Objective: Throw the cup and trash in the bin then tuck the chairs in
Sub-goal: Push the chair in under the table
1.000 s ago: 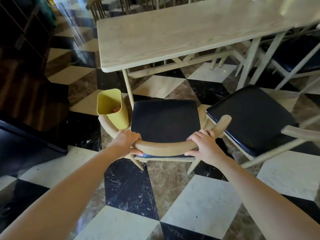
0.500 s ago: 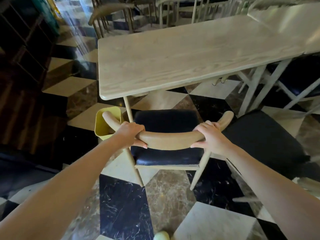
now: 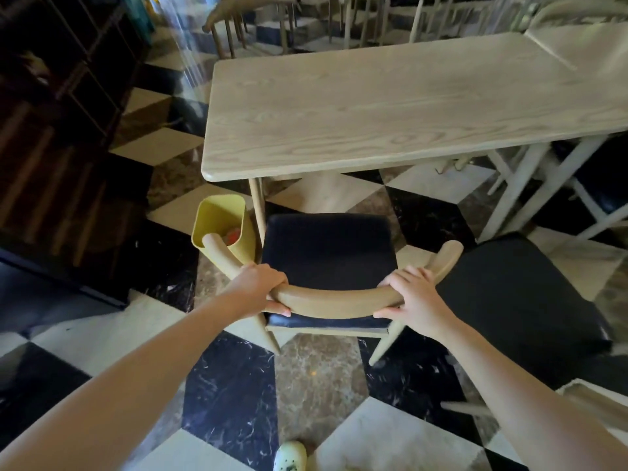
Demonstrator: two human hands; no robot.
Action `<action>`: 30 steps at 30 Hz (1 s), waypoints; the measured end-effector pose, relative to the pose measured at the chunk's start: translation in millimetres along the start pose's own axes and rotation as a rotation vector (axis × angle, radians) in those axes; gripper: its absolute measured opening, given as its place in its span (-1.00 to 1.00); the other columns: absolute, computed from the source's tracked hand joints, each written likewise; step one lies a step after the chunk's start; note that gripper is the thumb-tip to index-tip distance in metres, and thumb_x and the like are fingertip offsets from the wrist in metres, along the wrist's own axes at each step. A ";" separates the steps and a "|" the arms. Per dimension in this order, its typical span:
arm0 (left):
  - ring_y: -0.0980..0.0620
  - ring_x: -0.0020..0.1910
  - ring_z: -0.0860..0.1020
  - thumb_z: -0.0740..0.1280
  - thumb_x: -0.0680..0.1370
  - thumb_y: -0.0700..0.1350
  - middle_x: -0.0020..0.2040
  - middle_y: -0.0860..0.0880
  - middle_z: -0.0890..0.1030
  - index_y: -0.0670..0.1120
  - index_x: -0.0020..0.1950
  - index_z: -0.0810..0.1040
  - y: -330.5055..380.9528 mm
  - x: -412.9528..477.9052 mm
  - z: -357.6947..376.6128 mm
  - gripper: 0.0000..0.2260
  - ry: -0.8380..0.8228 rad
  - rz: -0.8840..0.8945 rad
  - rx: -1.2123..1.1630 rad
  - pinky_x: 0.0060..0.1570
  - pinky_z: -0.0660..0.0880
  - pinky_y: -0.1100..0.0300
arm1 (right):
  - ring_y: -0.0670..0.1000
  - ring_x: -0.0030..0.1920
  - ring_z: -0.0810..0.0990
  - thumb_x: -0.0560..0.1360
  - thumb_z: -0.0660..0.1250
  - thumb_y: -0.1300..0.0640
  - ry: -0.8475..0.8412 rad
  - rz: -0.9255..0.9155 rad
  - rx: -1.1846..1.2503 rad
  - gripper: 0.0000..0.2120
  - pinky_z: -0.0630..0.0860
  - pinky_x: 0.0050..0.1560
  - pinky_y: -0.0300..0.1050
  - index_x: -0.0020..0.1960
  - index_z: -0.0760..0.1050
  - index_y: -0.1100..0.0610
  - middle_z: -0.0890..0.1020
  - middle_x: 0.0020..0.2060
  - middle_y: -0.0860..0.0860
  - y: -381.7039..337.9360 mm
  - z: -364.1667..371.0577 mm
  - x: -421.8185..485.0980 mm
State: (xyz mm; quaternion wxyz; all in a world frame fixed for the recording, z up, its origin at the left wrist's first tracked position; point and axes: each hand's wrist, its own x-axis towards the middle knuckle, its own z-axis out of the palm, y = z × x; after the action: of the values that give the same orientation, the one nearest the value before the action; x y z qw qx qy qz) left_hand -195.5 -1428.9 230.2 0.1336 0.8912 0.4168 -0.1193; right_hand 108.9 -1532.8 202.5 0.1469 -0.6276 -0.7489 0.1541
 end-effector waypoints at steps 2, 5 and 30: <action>0.07 -0.01 0.51 0.39 0.40 0.25 -0.05 0.09 0.59 0.04 0.06 0.51 7.1 -3.3 7.4 -0.62 0.024 -0.003 0.001 0.10 0.32 0.16 | -0.04 0.03 0.39 0.30 0.47 -0.16 -0.003 -0.008 -0.005 -0.62 0.06 0.13 -0.18 -0.01 0.51 0.02 0.54 -0.09 -0.16 4.6 2.3 -6.0; 0.07 -0.01 0.50 0.39 0.40 0.25 -0.04 0.10 0.58 0.04 0.07 0.50 11.9 -7.3 11.4 -0.62 0.026 -0.009 0.000 0.10 0.28 0.18 | -0.01 0.02 0.41 0.30 0.48 -0.15 0.021 -0.032 -0.025 -0.62 0.03 0.10 -0.20 0.00 0.52 0.04 0.55 -0.08 -0.15 7.5 5.6 -11.4; 0.07 0.08 0.38 0.37 0.42 0.22 0.09 0.07 0.52 0.00 0.18 0.50 39.9 -38.6 60.7 -0.57 0.005 0.000 -0.049 0.09 0.11 0.29 | -0.07 -0.01 0.38 0.29 0.31 -0.28 0.160 0.014 -0.058 -0.56 0.18 0.13 -0.12 -0.03 0.54 0.04 0.59 -0.11 -0.15 7.8 58.9 -82.2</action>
State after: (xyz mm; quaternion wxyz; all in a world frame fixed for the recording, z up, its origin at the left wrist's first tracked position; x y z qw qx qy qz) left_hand -194.8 -1501.4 191.4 0.1543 0.8880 0.4199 -0.1068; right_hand 105.4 -1615.2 143.5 0.1867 -0.6471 -0.7345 0.0828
